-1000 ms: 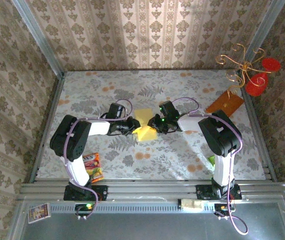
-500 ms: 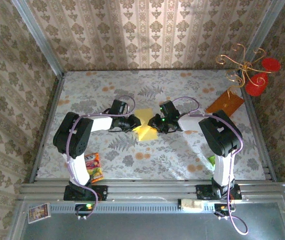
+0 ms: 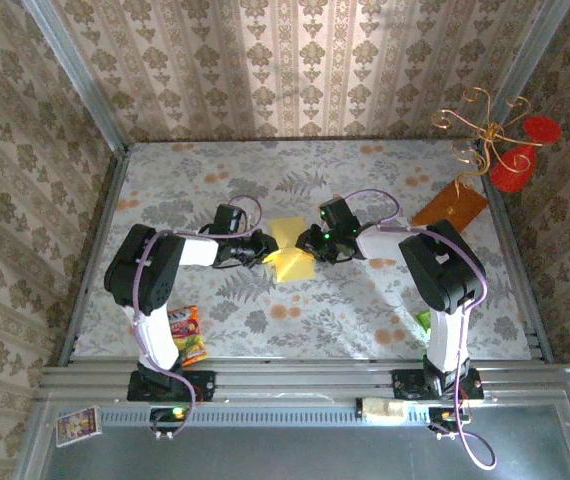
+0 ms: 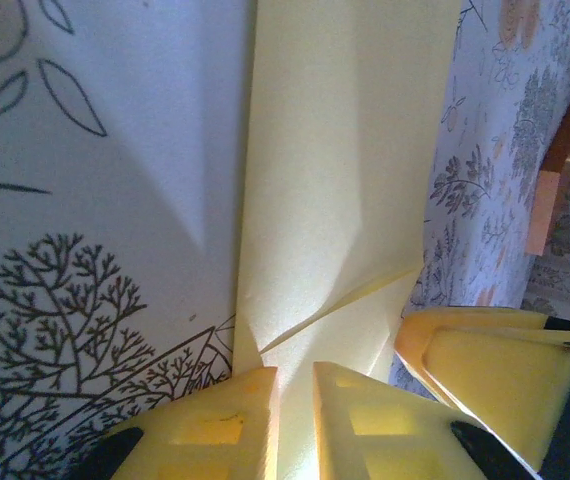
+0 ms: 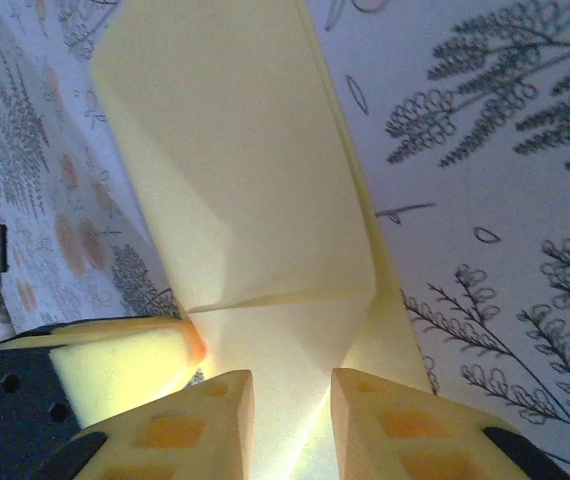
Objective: Fold a paper plane with a square sheet of paper (pick it up from the middle)
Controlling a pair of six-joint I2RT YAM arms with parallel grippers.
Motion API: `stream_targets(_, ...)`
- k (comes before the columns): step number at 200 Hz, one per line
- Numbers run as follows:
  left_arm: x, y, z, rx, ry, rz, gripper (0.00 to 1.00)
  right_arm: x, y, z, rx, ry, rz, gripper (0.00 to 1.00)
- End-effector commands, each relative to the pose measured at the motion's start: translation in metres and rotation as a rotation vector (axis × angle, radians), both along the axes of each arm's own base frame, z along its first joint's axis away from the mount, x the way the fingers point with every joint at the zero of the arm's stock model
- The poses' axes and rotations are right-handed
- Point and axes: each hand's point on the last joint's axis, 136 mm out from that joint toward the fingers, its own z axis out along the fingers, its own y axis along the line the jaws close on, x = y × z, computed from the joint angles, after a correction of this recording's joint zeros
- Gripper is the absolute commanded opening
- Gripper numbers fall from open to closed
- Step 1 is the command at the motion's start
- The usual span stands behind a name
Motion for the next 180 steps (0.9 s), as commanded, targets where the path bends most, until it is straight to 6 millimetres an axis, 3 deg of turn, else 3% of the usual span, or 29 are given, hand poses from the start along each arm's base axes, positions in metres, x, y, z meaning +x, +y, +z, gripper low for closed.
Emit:
stream_targets(1,-0.01,0.018,-0.027,0.059,0.095,0.054,0.17,0.005,0.0,0.005,-0.012,-0.015,0.013,0.28)
stream_targets(62,-0.013,0.025,-0.037,0.115,0.129,0.058,0.15,0.004,-0.015,-0.012,-0.075,0.039,-0.036,0.28)
stream_targets(180,-0.023,0.035,-0.052,0.251,0.17,0.022,0.13,0.009,-0.001,-0.011,-0.018,0.032,-0.003,0.27)
